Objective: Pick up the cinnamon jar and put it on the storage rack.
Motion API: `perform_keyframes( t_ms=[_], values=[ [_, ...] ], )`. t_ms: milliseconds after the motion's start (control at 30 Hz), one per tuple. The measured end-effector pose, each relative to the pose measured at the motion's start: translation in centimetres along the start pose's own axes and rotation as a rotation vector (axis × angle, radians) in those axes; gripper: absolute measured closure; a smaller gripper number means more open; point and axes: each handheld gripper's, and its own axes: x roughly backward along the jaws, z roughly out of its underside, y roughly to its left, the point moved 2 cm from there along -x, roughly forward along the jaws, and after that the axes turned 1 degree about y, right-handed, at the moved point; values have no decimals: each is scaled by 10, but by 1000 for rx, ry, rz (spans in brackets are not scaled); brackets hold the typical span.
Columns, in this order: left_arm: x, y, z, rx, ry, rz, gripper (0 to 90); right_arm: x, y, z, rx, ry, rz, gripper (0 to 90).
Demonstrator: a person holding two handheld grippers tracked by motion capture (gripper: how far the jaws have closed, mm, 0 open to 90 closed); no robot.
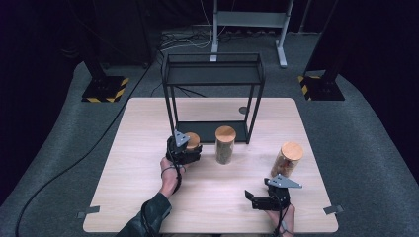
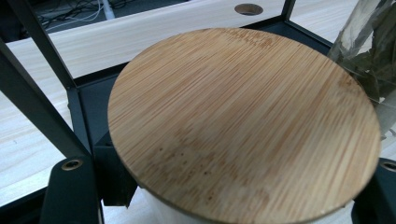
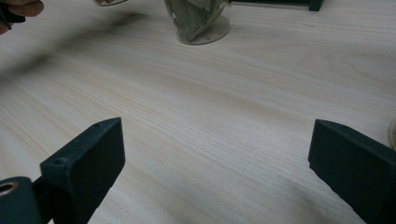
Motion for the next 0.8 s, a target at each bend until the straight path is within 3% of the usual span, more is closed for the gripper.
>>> perform_keyframes(
  t_ms=[800],
  values=[
    [-14, 4, -10, 3, 9, -10, 255, 0, 0, 0, -1, -6, -2, 32]
  ],
)
